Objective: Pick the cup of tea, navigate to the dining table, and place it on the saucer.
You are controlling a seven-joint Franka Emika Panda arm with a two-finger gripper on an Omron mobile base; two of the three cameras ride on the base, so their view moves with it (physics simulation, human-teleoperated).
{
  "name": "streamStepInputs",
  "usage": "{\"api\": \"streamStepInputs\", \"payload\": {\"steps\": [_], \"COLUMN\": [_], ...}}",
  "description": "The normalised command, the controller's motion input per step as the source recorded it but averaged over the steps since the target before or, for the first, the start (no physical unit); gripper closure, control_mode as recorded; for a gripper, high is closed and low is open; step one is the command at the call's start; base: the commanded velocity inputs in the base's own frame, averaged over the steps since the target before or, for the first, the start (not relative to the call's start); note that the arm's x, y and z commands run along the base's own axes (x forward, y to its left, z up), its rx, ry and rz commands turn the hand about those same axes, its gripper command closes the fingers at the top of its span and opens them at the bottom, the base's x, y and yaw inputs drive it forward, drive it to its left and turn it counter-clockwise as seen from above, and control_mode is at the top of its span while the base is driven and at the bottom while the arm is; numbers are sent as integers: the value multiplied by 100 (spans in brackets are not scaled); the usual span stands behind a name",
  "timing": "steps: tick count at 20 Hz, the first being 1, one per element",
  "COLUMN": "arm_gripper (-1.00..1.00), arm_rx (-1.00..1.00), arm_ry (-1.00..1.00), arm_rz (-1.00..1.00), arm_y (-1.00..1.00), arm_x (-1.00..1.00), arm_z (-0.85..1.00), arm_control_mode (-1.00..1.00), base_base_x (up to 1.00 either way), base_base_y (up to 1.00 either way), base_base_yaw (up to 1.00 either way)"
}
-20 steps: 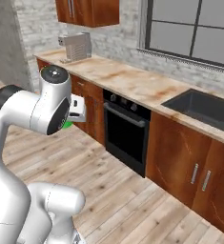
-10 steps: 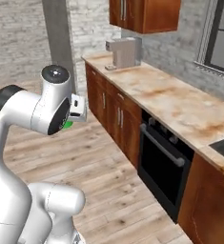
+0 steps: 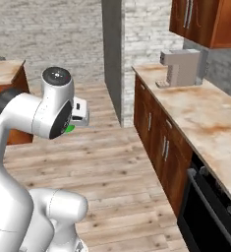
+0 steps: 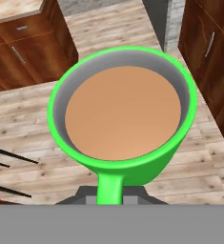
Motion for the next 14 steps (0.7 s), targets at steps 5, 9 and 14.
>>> {"api": "streamStepInputs", "payload": {"steps": [5, 9, 14], "arm_gripper": [100, 100, 100], "arm_rx": [0, 0, 0], "arm_ry": [0, 0, 0], "arm_rz": [0, 0, 0], "arm_y": [0, 0, 0], "arm_x": [0, 0, 0], "arm_z": [0, 0, 0], "arm_control_mode": [100, 100, 100], "base_base_x": [100, 100, 100], "base_base_y": [18, 36, 28], "base_base_yaw": [34, 31, 19]}}
